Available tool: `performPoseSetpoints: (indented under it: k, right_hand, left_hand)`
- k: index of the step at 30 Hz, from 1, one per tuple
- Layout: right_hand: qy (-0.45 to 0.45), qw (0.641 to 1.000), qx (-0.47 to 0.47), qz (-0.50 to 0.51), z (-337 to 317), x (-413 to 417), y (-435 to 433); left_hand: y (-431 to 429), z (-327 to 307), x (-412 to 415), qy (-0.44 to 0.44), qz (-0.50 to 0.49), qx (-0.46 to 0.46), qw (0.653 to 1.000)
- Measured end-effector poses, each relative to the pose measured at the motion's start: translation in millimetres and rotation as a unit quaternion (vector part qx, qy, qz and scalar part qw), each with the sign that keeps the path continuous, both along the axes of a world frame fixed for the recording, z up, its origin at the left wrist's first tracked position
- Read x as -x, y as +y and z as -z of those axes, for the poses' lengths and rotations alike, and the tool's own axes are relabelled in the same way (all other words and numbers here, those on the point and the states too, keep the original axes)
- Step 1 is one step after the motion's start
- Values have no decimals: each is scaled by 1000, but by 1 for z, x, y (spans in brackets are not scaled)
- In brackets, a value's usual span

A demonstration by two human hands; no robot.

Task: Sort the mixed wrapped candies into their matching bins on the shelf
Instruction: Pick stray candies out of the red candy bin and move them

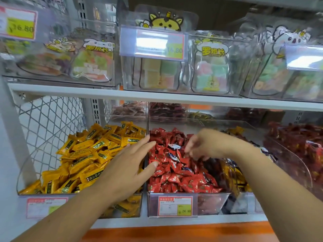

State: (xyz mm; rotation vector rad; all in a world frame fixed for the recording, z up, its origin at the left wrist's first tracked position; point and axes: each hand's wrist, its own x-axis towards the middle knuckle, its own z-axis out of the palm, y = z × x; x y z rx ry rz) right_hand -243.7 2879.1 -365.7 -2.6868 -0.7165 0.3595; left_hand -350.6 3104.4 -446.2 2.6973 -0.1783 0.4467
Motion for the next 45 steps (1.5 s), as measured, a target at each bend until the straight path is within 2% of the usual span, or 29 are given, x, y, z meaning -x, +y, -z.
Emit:
performPoseSetpoints:
  k: [2,6,11,13,17,21,27,31,34,39,41,43,45]
  right_hand:
    - [3,996,87,-18,16,3,7]
    - [-9,999,43,-11,45,2,21]
    - [-91,991,100,-7,21,2,17]
    - [-124,991,49,-8,20,4,21]
    - [-81,996,-38,-23,48,1,35]
    - [-117,985,-118,51,30,-14,28]
    - [-119,993,-24,10,56,-19,43]
    - [-129,990,-48,20,59,-19,45]
    - [-120,988,-87,40,36,-14,29]
    - [-215,957,-145,127,-9,-17,-32]
    - [-226,950,-137,165,-6,-17,-58]
    - [-198,956,-107,188,1,-14,-77]
    - [-199,961,-69,179,4,-9,-84]
  left_hand:
    - [0,0,1,-5,1,-6,1000]
    - [-1,-2,2,-13,7,-6,1000]
    - [0,-2,1,-23,12,-5,1000]
    - [-1,-3,1,-22,11,-5,1000]
    - [-1,-3,2,-26,12,-5,1000]
    - [1,-3,1,-26,18,-2,999]
    - [-1,-4,2,-26,14,4,1000]
    - [0,-3,1,-30,17,9,999]
    - [1,-2,1,-25,15,8,1000]
    - [0,-1,1,-25,6,5,1000]
    - [-1,-2,2,-26,4,5,1000]
    - [-2,-3,3,-26,4,5,1000]
    - [-2,-3,4,-20,1,6,1000]
